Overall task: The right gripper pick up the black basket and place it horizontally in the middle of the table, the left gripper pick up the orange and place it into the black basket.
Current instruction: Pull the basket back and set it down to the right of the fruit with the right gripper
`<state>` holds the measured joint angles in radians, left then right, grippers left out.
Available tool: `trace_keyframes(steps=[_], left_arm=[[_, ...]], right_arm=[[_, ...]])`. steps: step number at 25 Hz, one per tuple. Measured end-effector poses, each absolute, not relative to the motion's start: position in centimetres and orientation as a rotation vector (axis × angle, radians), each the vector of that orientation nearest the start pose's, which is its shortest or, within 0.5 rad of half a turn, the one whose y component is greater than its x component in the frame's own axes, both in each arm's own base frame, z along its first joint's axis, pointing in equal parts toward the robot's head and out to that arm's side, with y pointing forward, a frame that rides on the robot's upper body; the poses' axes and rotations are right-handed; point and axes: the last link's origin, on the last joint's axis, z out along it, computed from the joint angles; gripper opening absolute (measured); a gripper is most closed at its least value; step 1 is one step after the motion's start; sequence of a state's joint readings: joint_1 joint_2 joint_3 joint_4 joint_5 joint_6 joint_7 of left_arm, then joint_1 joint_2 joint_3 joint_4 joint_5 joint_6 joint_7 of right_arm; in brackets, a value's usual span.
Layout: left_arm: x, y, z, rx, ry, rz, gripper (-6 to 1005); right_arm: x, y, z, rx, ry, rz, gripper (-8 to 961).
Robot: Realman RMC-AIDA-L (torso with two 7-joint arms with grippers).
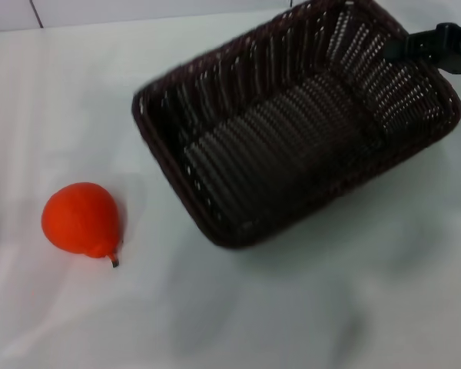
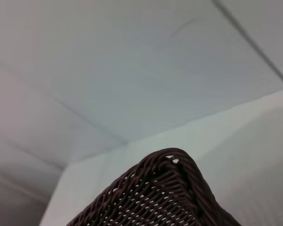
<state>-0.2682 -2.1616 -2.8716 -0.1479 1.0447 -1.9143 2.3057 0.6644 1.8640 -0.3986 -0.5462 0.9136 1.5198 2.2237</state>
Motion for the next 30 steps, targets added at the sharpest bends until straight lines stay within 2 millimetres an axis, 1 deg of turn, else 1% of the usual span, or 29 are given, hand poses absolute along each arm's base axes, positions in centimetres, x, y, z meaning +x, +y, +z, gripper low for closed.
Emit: trace_keyframes(steps=[4,7,16,23,27,30], left_arm=[[-32.0,22.9,6.3,-1.248,-0.433,-1.484,860],[-32.0,22.8,6.3,-1.246,-0.434,-1.482,860],[-32.2,22.8,6.3,-1.244,-0.443,-1.472,859],[-32.5,22.8,6.2,-1.242,-0.459,-1.456,859],[-32.6,23.0,6.2,-1.242,-0.469,-1.450,859],[-32.6,23.1,6.1,-1.244,-0.474,-1.448,859]], right_arm=[[29.8,37.9,8.0,-1.608,-1.953,-0.386,201],[30.0,37.9,6.6,-1.628,-1.885,-0.396,203],[29.7,37.8,2.7,-1.684,-1.787,-0.406,207],[29.4,37.5,0.8,-1.710,-1.705,-0.362,211],[29.4,37.3,0.3,-1.718,-1.693,-0.356,213],[29.6,37.1,0.2,-1.724,-1.685,-0.354,395]])
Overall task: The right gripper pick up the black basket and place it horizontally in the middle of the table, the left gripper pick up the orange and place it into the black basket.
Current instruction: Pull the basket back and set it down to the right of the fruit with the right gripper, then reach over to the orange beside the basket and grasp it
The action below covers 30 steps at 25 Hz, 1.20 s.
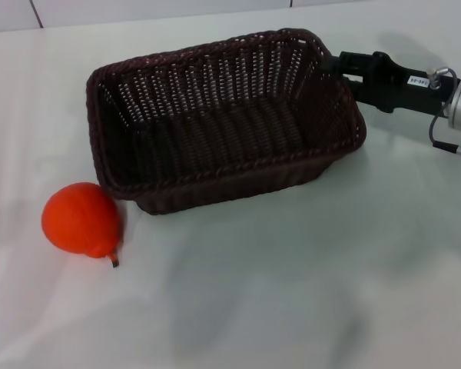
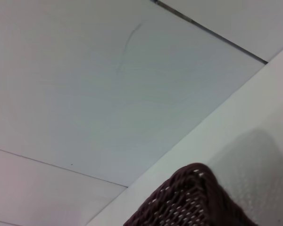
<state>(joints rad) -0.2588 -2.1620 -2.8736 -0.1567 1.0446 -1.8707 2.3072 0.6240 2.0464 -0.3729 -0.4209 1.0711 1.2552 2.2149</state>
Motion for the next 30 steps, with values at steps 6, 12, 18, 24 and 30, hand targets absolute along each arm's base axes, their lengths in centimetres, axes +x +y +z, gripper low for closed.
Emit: trace_keyframes(steps=[6,12,18,24,30], left_arm=[[-32.8,22.9,6.0,-1.247,-0.486,-1.437,859],[-33.4,21.9,5.7,-1.272,-0.518,-1.415,859],[-33.7,21.2,5.0,-1.416,-0.541,-1.359,860],[-34.5,20.6,3.6,-1.685,-0.624,-1.236,859],[-35.2,21.2,1.1,-1.898,-0.759,-1.110,858]], right_arm=[[30.0,36.3,1.0,-1.734,-1.677,-0.310,673],[31.1,36.3,4.0,-1.709,-1.665,-0.356,825],[32.3,37.7,7.2,-1.648,-1.599,-0.524,823],[32.4,39.7,7.9,-1.620,-1.570,-0.679,821],[30.8,41.5,7.1,-1.570,-1.621,-0.723,817]])
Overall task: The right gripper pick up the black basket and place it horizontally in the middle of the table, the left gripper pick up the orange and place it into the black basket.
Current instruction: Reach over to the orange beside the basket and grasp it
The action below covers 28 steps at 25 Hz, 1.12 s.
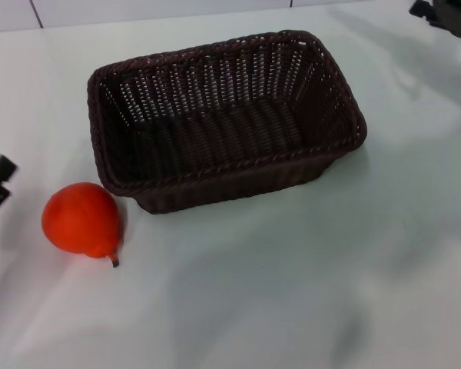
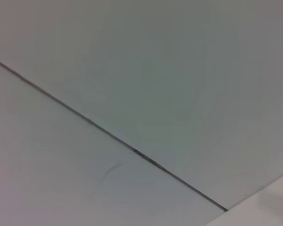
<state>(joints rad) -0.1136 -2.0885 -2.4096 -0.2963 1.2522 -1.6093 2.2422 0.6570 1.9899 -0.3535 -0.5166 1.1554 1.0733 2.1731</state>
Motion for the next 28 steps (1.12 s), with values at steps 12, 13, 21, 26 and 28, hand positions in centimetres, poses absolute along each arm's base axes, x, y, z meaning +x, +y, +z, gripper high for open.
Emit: trace_keyframes(steps=[12,13,21,26,28], left_arm=[[-35.5,22.1,-1.3,-2.067,-0.817,-0.960,857],[-35.5,22.1,-1.4,-2.086,-0.818,-0.945,856],[-35.9,22.8,-2.8,-2.201,-0.862,-0.821,855],[-36.0,23.0,-2.9,-2.198,-0.859,-0.798,854],[-36.0,23.0,-2.8,-2.198,-0.853,-0.793,854]], right_arm=[[30.1,42.1,6.1,-1.569,-1.628,-0.736,815],[30.1,42.1,6.1,-1.569,-1.628,-0.734,814],[29.9,42.2,6.0,-1.563,-1.614,-0.725,814],[29.6,42.2,5.8,-1.542,-1.624,-0.718,815],[29.6,42.2,5.8,-1.537,-1.617,-0.716,815]])
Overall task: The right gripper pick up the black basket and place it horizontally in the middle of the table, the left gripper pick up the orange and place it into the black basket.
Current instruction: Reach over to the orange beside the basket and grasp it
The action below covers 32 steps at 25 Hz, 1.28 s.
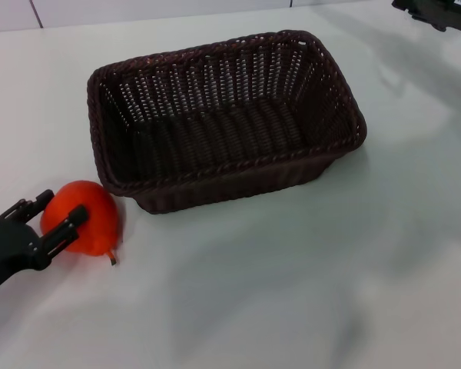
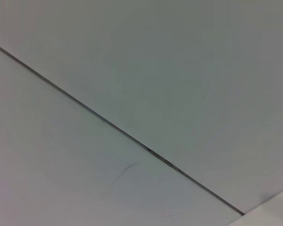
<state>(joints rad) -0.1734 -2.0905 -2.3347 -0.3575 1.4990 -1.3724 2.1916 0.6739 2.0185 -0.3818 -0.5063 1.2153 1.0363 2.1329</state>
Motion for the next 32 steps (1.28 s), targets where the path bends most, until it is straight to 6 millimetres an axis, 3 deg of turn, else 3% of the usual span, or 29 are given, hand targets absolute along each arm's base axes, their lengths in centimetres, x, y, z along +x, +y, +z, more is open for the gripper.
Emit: trace_keyframes(steps=[10,16,26,32], left_arm=[[-35.6,23.0,-3.0,-2.239,-0.829,-0.798,465],[-34.1,22.2,-2.4,-2.316,-0.712,-0.909,313],[-31.8,21.5,1.1,-2.302,-0.524,-1.179,207],[-29.8,23.0,1.8,-2.299,-0.412,-1.282,111]], right_arm=[[29.6,42.3,5.8,-1.527,-1.620,-0.724,814],[29.5,42.4,5.9,-1.523,-1.614,-0.729,809],[29.7,42.3,6.3,-1.501,-1.596,-0.727,809],[29.8,42.0,6.3,-1.488,-1.589,-0.730,809]])
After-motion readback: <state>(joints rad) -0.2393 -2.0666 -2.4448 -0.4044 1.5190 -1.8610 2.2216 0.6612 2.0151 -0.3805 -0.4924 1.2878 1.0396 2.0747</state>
